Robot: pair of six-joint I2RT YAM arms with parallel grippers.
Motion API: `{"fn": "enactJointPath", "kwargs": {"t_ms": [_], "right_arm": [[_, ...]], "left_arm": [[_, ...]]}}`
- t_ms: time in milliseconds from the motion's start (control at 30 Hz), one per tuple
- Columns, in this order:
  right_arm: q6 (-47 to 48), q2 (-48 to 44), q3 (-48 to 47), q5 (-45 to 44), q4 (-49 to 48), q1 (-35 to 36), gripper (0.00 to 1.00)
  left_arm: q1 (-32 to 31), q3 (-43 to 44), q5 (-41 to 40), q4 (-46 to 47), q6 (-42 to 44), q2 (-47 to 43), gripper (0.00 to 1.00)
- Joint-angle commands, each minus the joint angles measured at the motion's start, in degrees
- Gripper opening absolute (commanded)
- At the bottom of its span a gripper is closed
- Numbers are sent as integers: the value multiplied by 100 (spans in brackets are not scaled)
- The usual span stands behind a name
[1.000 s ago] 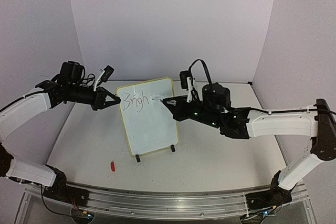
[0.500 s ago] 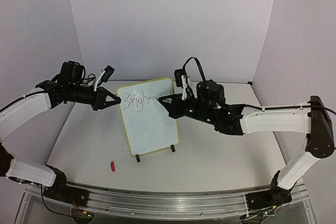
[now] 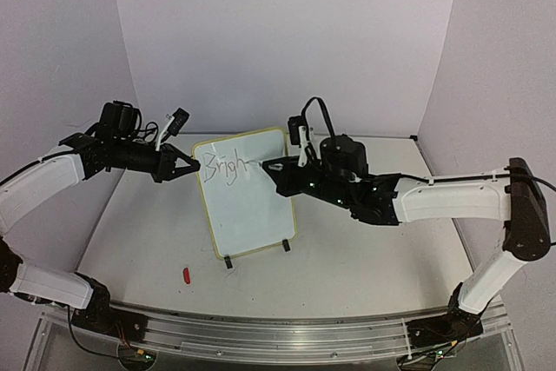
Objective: Write a sentence on the whiteboard
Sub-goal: Write on the whiteboard at the center of the board.
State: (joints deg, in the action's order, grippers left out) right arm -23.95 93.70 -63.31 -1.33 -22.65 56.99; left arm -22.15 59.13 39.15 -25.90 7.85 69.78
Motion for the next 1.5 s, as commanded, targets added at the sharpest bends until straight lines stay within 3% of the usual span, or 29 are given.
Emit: {"fn": "enactJointPath", "kwargs": {"t_ms": [0,233,600,1033,1467], "right_arm": [[-60,-282,128,-717,-38,-48,0],[-28,-402,209,-623,-42,-49,0],[139,-644,282,235,-484,-55,0],[314,-86,-185,26,-519,-51,0],[174,-58,75,-378,-292,-50,0]], "left_arm": [[-134,-51,-443,-498,355,223,0],[-138,-60,-447,-501,360,222,0],[-140,-60,-461,-511,352,203,0],[-143,-59,-461,-505,363,207,0],[-167,-58,-475,-511,361,188,0]]}}
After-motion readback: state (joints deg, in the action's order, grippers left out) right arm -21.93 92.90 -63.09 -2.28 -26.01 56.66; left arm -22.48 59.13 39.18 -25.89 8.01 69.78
